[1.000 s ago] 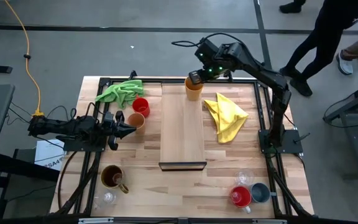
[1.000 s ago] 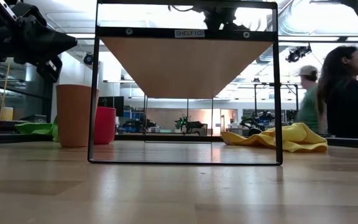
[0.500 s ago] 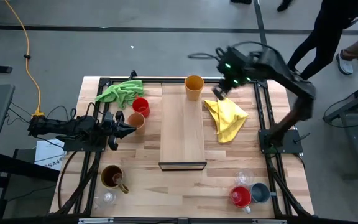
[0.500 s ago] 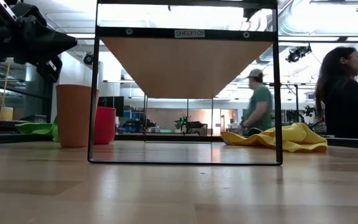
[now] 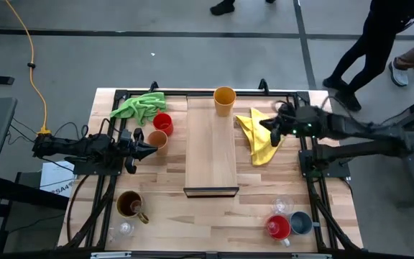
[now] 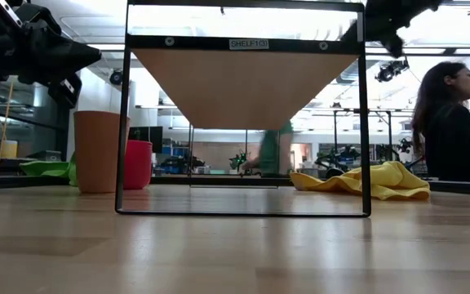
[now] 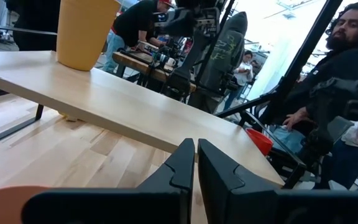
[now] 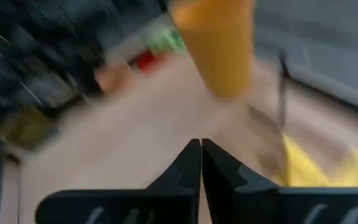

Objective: Stack small to large cups/mugs on shelf
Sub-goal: Put the orange cup on the shelf

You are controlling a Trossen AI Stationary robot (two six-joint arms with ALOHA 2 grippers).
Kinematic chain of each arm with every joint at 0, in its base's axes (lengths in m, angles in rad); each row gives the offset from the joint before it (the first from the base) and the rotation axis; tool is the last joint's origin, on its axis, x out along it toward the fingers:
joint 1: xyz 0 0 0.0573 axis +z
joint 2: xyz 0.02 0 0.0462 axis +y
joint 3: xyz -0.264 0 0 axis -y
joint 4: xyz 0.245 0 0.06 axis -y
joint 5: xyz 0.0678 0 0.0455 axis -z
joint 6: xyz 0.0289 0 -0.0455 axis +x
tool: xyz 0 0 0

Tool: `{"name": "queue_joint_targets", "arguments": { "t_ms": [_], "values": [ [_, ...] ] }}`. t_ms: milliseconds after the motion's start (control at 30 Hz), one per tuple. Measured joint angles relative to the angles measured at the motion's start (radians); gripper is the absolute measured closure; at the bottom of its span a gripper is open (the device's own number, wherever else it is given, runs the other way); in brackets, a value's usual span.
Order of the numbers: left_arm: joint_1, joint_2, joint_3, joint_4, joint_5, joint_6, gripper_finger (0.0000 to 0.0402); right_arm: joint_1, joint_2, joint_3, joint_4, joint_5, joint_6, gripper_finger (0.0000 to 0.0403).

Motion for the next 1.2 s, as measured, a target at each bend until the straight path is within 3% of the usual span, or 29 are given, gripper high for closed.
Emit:
{"name": "queue_joint_targets", "arguments": {
  "t_ms": [100,167,233,333,433,867,1000,1100,1200],
  "values": [
    [0.000,0.000,0.000,0.000,0.000,0.000,0.0392,-0.001,-0.036,-0.161,0.319,-0.030,-0.240,0.0392],
    [0.000,0.000,0.000,0.000,0.000,0.000,0.0391,-0.001,-0.038,-0.246,0.454,-0.066,-0.424,0.0395],
    [0.000,0.000,0.000,0.000,0.000,0.000,0.0392,-0.001,-0.035,-0.304,0.544,-0.145,-0.489,0.0400],
    [0.000,0.000,0.000,0.000,0.000,0.000,0.0391,0.000,-0.035,-0.341,0.635,-0.251,-0.434,0.0401],
    [0.000,0.000,0.000,0.000,0.000,0.000,0.0392,0.009,-0.034,-0.348,0.660,-0.289,-0.376,0.0402],
    [0.000,0.000,0.000,0.043,-0.016,-0.231,0.0391,0.014,-0.034,-0.348,0.733,-0.289,-0.319,0.0403],
    [0.000,0.006,0.000,0.150,-0.059,-0.338,0.0392,0.012,-0.034,-0.348,0.733,-0.276,-0.319,0.0403],
    [0.000,0.028,0.047,0.166,-0.094,-0.357,0.0387,0.012,-0.034,-0.348,0.732,-0.270,-0.319,0.0403],
    [0.000,0.099,0.160,0.056,-0.119,-0.329,0.0370,0.012,-0.034,-0.348,0.728,-0.269,-0.319,0.0403]
  ]
}}
